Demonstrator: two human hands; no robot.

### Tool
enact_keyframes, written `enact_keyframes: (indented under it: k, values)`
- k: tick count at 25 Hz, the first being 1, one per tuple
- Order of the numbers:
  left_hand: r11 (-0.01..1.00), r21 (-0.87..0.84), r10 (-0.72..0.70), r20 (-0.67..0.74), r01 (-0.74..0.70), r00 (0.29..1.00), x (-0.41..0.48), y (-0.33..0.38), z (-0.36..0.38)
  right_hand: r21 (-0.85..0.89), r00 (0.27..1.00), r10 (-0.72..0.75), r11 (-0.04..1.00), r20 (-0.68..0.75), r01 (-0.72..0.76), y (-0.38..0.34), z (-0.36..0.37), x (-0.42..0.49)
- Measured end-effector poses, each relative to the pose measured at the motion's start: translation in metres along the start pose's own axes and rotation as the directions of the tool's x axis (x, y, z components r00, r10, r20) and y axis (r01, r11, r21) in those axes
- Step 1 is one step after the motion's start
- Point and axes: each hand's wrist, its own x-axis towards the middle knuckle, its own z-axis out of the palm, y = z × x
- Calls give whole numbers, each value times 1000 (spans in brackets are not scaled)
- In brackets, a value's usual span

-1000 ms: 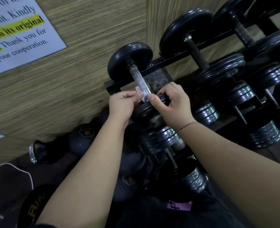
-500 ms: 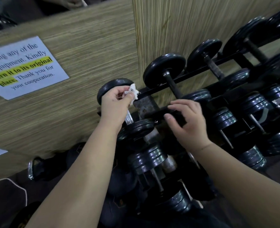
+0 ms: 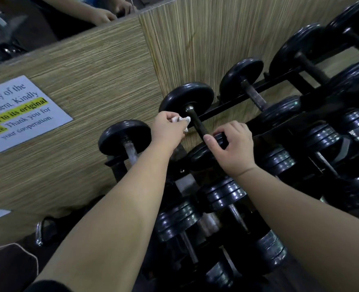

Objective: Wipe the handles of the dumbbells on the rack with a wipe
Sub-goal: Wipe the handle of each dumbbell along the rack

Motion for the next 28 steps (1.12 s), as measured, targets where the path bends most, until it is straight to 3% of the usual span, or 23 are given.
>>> enact_keyframes:
  k: [4, 12, 16, 18, 21, 24, 28]
  values:
    - [997, 79, 32, -91, -25, 995, 20, -5, 19, 30, 997, -64, 997, -51, 66, 8, 5, -1]
    - [995, 49, 93, -222, -84, 971, 38, -30, 35, 81, 983, -164, 982, -89, 171, 21, 7, -2]
    - [993, 38, 119, -156, -114, 981, 37, -38, 37, 46, 972, -199, 978, -125, 206, 24, 12, -1]
    - [996, 3, 94, -122, -94, 988, 39, -40, 37, 38, 969, -199, 978, -143, 207, 24, 14, -1]
    - [998, 29, 66, -166, -62, 984, 46, -39, 40, 32, 966, -203, 977, -162, 211, 24, 16, -1]
    - [998, -53, 6, -204, -17, 979, 47, -34, 45, 30, 962, -210, 975, -176, 218, 24, 17, -1]
    - [976, -110, -192, -18, 189, 981, 25, -25, 37, 28, 957, -216, 974, -194, 226, 23, 18, -1]
